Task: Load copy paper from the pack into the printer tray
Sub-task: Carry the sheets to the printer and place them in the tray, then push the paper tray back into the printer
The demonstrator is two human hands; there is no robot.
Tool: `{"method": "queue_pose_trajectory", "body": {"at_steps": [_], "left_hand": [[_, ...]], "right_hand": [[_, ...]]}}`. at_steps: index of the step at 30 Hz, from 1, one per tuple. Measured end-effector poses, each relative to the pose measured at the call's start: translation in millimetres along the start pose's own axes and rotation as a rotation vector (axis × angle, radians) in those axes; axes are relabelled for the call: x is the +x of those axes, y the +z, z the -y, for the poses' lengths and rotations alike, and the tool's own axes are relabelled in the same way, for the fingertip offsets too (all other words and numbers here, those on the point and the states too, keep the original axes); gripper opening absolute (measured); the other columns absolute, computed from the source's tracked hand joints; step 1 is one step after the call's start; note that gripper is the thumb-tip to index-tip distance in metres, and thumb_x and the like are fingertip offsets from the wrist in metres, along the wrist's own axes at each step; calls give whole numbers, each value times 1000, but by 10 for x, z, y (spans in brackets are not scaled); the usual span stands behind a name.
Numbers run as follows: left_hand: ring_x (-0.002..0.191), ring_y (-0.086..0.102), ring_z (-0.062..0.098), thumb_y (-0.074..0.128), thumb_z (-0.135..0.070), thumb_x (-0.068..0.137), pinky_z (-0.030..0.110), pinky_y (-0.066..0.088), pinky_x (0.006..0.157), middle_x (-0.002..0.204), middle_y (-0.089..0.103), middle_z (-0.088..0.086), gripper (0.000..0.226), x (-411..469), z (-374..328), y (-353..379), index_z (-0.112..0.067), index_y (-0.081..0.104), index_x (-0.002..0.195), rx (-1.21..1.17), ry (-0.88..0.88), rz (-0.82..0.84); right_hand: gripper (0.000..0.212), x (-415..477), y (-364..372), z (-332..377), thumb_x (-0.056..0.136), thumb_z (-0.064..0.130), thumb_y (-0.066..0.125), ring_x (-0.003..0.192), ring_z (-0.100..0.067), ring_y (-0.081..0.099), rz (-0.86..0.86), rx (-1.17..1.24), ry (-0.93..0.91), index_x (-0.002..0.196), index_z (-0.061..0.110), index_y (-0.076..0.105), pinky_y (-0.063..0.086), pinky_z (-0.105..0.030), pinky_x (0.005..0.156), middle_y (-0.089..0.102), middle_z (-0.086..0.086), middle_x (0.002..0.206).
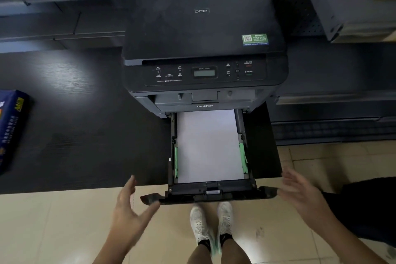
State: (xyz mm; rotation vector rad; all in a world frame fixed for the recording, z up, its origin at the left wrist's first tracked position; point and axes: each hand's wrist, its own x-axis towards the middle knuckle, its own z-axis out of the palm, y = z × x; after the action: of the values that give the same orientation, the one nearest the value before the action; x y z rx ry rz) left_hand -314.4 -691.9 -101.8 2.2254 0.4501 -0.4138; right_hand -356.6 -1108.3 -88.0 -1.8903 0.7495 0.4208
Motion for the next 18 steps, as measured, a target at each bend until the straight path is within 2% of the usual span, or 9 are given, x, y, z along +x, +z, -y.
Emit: {"method": "queue_pose_trajectory", "body": {"at_steps": [3, 7, 10, 12, 14, 18], "left_hand": [[132, 47, 23, 93, -26, 62, 40, 38, 108, 145, 49, 2, 109, -101, 126, 138, -17, 32, 152, 136, -35, 47], [126, 55, 25, 92, -18, 64, 42, 41, 107, 139, 58, 4, 91, -33, 109, 347, -17, 44, 142, -1, -129, -12], [121, 59, 25, 89, -9, 67, 42, 43, 105, 134, 62, 4, 81, -13, 79, 391, -16, 48, 137, -87, -171, -47], [120, 60, 24, 87, -6, 69, 40, 44, 103, 133, 62, 3, 79, -4, 81, 387, -16, 48, 137, -130, -180, -55], [120, 60, 23, 86, -3, 70, 38, 43, 102, 132, 62, 1, 79, 31, 76, 364, -17, 48, 138, -184, -186, -71], [125, 56, 23, 83, -6, 75, 38, 43, 104, 136, 58, -3, 78, 136, -56, 322, -18, 45, 142, -238, -166, -64]], "right_hand": [[76, -111, 171, -295, 71, 12, 85, 120, -15, 57, 26, -20, 37, 137, 24, 48, 50, -33, 96, 59, 6, 129], [73, -85, 461, -365, 69, 12, 86, 113, -16, 63, -76, 81, 70, 135, 20, 55, 47, -27, 98, 67, 3, 121], [60, -44, 564, -345, 70, 3, 84, 106, -10, 67, -184, 146, 76, 125, 12, 64, 45, -3, 86, 71, -3, 119], [53, -41, 585, -314, 68, -3, 83, 90, 10, 67, -219, 172, 62, 118, 8, 69, 42, 7, 75, 72, -6, 117], [49, -38, 587, -274, 68, -4, 83, 80, 20, 64, -236, 181, 39, 115, 6, 70, 42, 7, 71, 73, -6, 113], [44, 36, 552, -141, 72, 2, 82, 88, 16, 65, -233, 162, -21, 113, 12, 72, 45, 4, 76, 75, 3, 103]]}}
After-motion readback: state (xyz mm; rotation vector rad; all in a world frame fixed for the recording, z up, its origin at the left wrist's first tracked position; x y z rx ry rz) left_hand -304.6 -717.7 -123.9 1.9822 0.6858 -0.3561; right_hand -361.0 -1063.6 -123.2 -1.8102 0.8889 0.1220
